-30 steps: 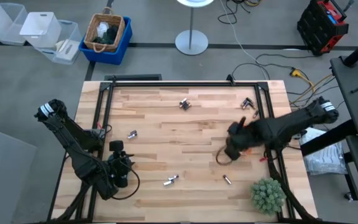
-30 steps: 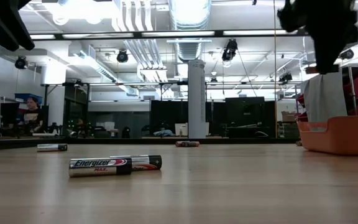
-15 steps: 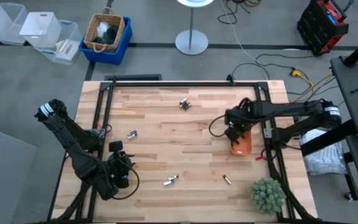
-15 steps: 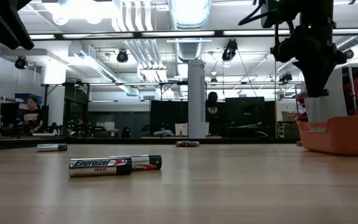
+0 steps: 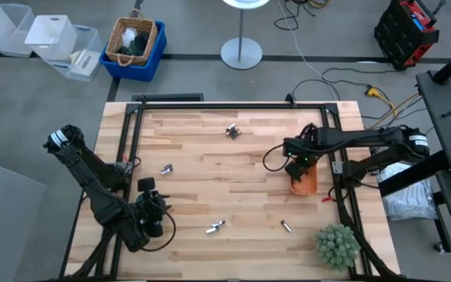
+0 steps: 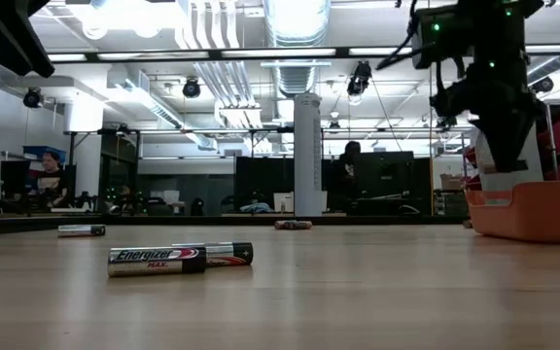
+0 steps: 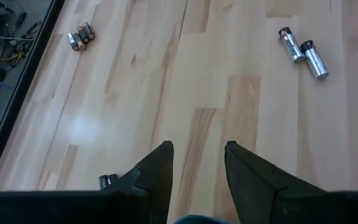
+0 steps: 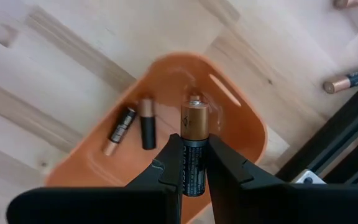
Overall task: Sort batteries
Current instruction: Put the black battery into the orange bin, then put the silver battery into the blue bin
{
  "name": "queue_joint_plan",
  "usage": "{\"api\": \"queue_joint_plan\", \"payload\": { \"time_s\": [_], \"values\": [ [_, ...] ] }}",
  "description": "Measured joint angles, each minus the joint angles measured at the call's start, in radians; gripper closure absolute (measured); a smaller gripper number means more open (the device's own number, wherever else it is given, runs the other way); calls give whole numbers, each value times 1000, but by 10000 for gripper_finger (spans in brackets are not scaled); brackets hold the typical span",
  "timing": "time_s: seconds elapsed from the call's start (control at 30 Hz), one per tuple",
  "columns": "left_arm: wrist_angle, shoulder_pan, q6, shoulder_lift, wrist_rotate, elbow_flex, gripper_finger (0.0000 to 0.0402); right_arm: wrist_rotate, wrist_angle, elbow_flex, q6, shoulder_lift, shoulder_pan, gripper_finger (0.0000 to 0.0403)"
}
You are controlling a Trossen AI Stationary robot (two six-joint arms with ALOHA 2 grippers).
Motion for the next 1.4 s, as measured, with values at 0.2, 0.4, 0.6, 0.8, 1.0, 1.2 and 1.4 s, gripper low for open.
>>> {"api": "queue_joint_plan", "payload": {
  "time_s": [0.2, 0.4, 0.6, 0.8, 1.0, 1.2, 1.4],
  "values": [
    [15, 30, 0, 0, 0, 0, 277, -22, 59, -73, 3, 0, 4, 366],
    [29, 39, -1, 0, -28, 0, 277, -24, 98, -95, 17, 0, 10, 364],
    [37, 40, -22, 0, -51, 0, 277, -24, 101, -95, 17, 0, 10, 339],
    [37, 41, -21, 0, -52, 0, 277, -24, 113, -95, 3, 0, 10, 344],
    [37, 41, -20, 0, -52, 0, 277, -24, 117, -95, -16, -1, 10, 341],
    [36, 41, -20, 0, -52, 0, 277, -24, 120, -95, -9, -1, 10, 306],
    [39, 41, -22, 0, -52, 0, 277, -24, 118, -92, -22, -1, 10, 278]
  ]
}}
